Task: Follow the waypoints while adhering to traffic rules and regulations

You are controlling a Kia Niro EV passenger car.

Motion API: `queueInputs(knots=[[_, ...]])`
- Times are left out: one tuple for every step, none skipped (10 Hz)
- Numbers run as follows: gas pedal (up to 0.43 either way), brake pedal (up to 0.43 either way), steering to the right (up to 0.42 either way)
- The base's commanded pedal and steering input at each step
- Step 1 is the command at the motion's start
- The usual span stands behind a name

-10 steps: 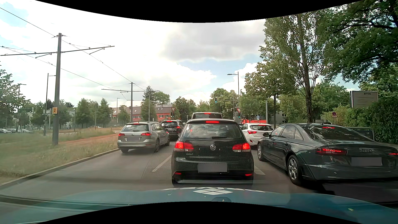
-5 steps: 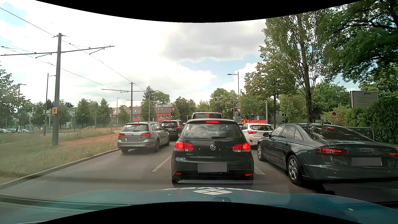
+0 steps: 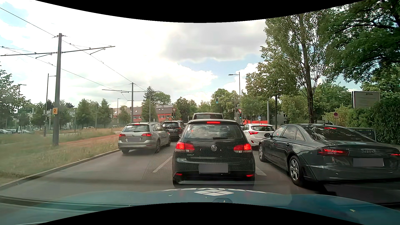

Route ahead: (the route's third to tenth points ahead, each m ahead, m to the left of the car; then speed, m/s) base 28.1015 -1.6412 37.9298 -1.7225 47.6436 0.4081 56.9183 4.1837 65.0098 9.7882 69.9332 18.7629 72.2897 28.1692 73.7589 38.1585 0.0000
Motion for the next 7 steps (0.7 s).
queueInputs(knots=[[0.000, 0.274, 0.006], [0.000, 0.274, 0.006], [0.000, 0.274, 0.006], [0.000, 0.274, 0.006], [0.000, 0.280, 0.006], [0.000, 0.274, 0.006], [0.000, 0.274, 0.006]])
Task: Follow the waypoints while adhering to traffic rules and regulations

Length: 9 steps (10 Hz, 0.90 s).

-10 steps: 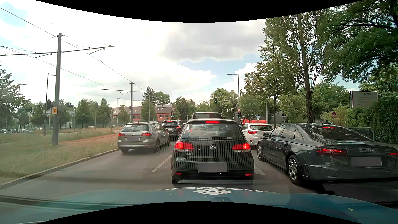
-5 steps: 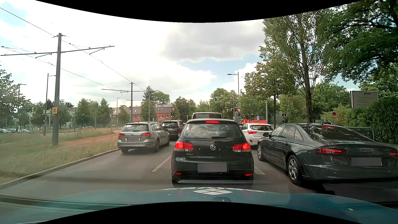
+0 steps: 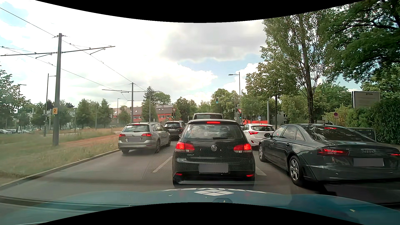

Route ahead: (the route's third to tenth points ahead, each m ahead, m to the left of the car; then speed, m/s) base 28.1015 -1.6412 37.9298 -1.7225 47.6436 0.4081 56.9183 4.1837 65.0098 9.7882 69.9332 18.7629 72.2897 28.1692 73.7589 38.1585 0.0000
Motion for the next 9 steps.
queueInputs(knots=[[0.000, 0.274, 0.006], [0.000, 0.274, 0.006], [0.000, 0.274, 0.006], [0.000, 0.274, 0.006], [0.000, 0.274, 0.006], [0.000, 0.268, 0.006], [0.000, 0.262, 0.006], [0.000, 0.256, 0.006], [0.000, 0.250, 0.006]])
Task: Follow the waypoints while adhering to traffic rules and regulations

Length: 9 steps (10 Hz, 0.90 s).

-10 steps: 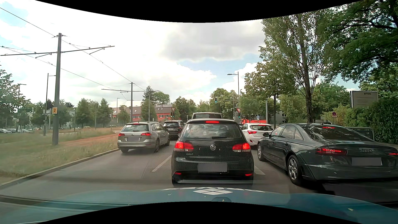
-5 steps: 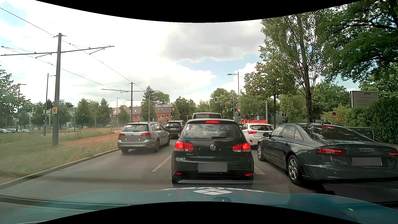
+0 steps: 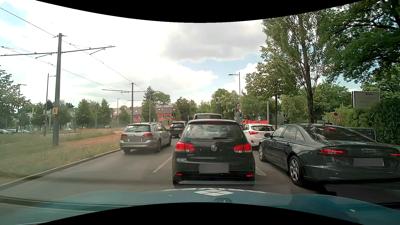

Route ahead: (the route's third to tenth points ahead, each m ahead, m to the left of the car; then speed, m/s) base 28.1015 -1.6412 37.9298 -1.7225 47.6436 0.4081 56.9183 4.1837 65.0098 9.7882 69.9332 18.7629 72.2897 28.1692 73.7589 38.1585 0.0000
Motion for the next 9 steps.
queueInputs(knots=[[0.000, 0.244, 0.006], [0.000, 0.250, 0.006], [0.000, 0.244, 0.006], [0.000, 0.244, 0.006], [0.000, 0.213, 0.006], [0.000, 0.030, 0.006], [0.000, 0.000, 0.006], [0.000, 0.000, 0.006], [0.000, 0.000, 0.006]])
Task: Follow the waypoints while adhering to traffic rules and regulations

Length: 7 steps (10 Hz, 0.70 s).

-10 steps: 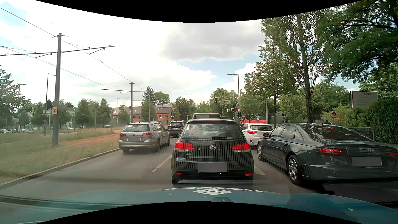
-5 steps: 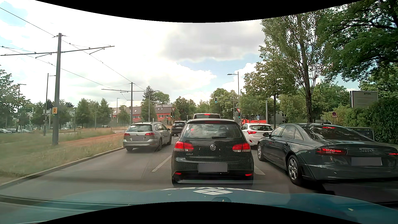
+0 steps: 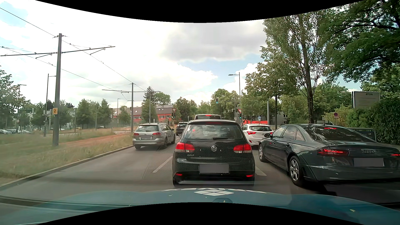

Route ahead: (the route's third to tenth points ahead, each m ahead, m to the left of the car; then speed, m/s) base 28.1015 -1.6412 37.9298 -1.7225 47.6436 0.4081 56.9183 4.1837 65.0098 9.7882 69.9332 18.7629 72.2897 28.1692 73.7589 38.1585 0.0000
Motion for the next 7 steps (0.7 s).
queueInputs(knots=[[0.000, 0.000, 0.006], [0.000, 0.000, 0.006], [0.000, 0.067, 0.006], [0.000, 0.098, 0.006], [0.000, 0.091, 0.006], [0.000, 0.000, 0.006], [0.000, 0.000, 0.006]])
